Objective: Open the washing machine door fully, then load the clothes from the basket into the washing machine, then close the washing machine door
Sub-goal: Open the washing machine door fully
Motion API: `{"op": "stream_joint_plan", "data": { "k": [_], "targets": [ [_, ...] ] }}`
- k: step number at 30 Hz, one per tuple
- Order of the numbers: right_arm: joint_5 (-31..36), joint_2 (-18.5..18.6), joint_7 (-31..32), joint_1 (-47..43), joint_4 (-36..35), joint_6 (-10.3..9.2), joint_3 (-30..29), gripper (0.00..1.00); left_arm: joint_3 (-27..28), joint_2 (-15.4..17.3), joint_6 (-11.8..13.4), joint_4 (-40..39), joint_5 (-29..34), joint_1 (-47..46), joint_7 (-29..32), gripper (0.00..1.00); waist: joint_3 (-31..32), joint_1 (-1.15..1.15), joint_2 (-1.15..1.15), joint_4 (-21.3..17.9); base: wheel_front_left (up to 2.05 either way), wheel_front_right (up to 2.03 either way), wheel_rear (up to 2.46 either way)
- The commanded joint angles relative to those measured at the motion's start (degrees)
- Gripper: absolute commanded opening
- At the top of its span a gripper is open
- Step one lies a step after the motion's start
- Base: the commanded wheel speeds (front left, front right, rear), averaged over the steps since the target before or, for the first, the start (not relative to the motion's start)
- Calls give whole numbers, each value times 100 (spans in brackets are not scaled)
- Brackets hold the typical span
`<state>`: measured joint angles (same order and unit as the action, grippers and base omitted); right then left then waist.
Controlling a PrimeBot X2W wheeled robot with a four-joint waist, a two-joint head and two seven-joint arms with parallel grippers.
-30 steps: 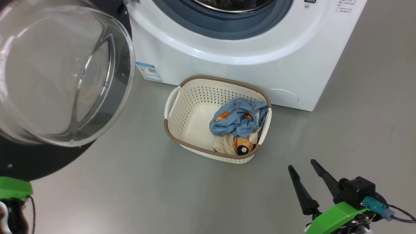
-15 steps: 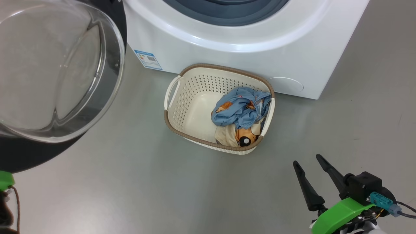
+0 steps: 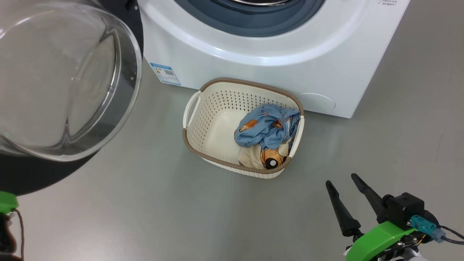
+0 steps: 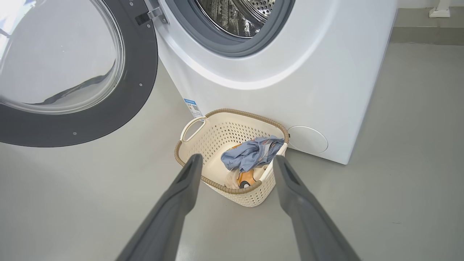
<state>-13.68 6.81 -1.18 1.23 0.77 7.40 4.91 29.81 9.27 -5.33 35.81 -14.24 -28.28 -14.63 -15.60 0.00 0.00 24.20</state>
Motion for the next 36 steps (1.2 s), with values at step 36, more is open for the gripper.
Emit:
{"op": "stream_joint_plan", "data": {
  "k": [36],
  "targets": [
    [-325,-388,-1057,-125,845,9,-170,100,-2132,-436,-215,-1687,322,2117,-37,0,1887,0,0,-1244,0,0,0]
  ]
}}
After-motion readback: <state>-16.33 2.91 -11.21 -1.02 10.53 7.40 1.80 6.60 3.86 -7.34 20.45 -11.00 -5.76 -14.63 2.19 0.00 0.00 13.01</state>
